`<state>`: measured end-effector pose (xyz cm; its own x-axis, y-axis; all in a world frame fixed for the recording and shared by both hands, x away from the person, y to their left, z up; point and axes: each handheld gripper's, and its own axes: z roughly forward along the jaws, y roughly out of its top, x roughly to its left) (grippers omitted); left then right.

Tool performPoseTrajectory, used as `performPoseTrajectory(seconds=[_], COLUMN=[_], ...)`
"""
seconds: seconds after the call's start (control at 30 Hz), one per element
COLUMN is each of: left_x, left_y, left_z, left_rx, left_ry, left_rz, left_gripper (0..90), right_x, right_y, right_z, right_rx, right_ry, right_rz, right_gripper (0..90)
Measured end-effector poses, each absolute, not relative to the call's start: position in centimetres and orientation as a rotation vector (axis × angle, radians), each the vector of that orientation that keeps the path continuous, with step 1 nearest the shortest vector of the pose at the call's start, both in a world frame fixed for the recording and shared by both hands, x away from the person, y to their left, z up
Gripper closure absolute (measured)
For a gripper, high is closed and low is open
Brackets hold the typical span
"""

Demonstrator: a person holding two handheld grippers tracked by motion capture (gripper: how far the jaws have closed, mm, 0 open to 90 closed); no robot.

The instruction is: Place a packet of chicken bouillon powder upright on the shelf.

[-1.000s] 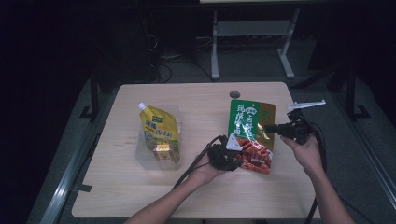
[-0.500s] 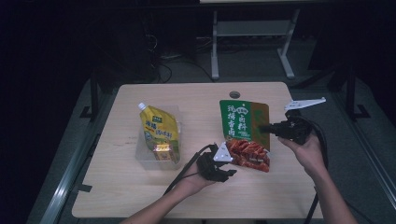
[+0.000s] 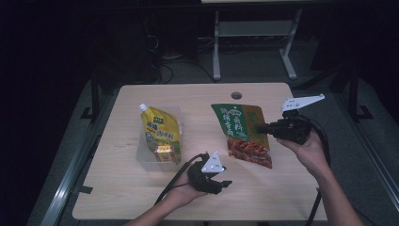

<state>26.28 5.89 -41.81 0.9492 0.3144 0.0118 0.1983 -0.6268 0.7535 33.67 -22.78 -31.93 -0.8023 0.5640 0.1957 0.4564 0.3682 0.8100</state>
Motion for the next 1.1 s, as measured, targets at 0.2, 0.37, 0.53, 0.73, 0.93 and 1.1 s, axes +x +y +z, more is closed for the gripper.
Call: performPoseTrajectory(seconds=[0.2,0.37,0.53,0.73,0.93,1.1], left_x=[25.8,25.4,25.2,25.0,24.9,24.9], left_y=[6.7,7.2,7.9,8.5,8.6,8.7], left_z=[-41.8,-42.1,-42.2,-42.5,-42.6,-42.9], left_rx=[2.243,2.243,2.234,2.220,2.215,2.205], left_ry=[0.355,0.349,0.350,0.356,0.343,0.344], left_rz=[0.167,0.160,0.159,0.156,0.145,0.131], left_gripper=[46.0,44.6,44.0,42.0,41.0,40.8], right_x=[34.2,34.7,34.9,35.4,36.2,37.2], right_y=[-22.3,-21.9,-21.6,-20.5,-19.2,-17.9], right_z=[-31.5,-31.2,-30.9,-30.1,-29.1,-28.2], right_rx=[0.902,0.881,0.867,0.834,0.801,0.768], right_ry=[2.517,2.524,2.521,2.521,2.520,2.510], right_rz=[1.420,1.449,1.465,1.490,1.509,1.542], right_gripper=[90.0,90.0,90.0,90.0,90.0,90.0])
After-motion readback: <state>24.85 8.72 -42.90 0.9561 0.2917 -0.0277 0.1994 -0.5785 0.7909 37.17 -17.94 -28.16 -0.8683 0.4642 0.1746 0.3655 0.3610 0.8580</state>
